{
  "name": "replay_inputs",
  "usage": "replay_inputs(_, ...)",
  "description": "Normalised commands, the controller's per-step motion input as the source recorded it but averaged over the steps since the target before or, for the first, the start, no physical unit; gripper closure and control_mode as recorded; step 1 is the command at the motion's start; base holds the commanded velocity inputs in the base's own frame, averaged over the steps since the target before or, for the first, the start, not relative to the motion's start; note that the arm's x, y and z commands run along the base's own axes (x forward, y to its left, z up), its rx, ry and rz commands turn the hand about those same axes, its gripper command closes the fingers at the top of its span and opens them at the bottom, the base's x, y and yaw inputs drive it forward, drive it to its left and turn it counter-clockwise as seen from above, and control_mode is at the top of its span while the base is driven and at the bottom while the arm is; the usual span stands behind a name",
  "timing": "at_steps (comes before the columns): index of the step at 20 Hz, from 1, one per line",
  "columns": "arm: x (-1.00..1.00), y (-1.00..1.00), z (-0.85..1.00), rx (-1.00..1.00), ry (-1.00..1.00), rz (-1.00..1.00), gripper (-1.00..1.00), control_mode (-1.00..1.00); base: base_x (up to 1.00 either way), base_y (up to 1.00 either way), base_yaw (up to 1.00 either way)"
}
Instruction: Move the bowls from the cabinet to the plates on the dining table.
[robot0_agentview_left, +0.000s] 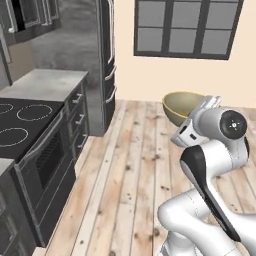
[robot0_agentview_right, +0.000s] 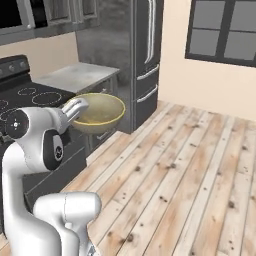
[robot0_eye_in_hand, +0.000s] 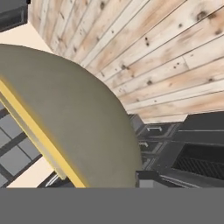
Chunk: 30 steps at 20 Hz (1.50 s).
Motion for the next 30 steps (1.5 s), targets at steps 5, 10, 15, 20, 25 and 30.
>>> replay_inputs(5, 0.0, 0.0, 0.0, 0.0, 0.0, 0.0, 1.0, 1.0, 0.55, -0.42, -0.25)
replay_inputs(10, 0.0, 0.0, 0.0, 0.0, 0.0, 0.0, 1.0, 1.0, 0.92, -0.39, -0.31)
replay_inputs(15, 0.0, 0.0, 0.0, 0.0, 0.0, 0.0, 1.0, 1.0, 1.0, -0.35, -0.36)
replay_inputs(20, 0.0, 0.0, 0.0, 0.0, 0.0, 0.0, 1.0, 1.0, 0.85, -0.28, -0.5)
replay_inputs(25, 0.0, 0.0, 0.0, 0.0, 0.0, 0.0, 1.0, 1.0, 0.63, -0.14, -0.65)
replay_inputs(30, 0.0, 0.0, 0.0, 0.0, 0.0, 0.0, 1.0, 1.0, 0.61, -0.13, -0.66)
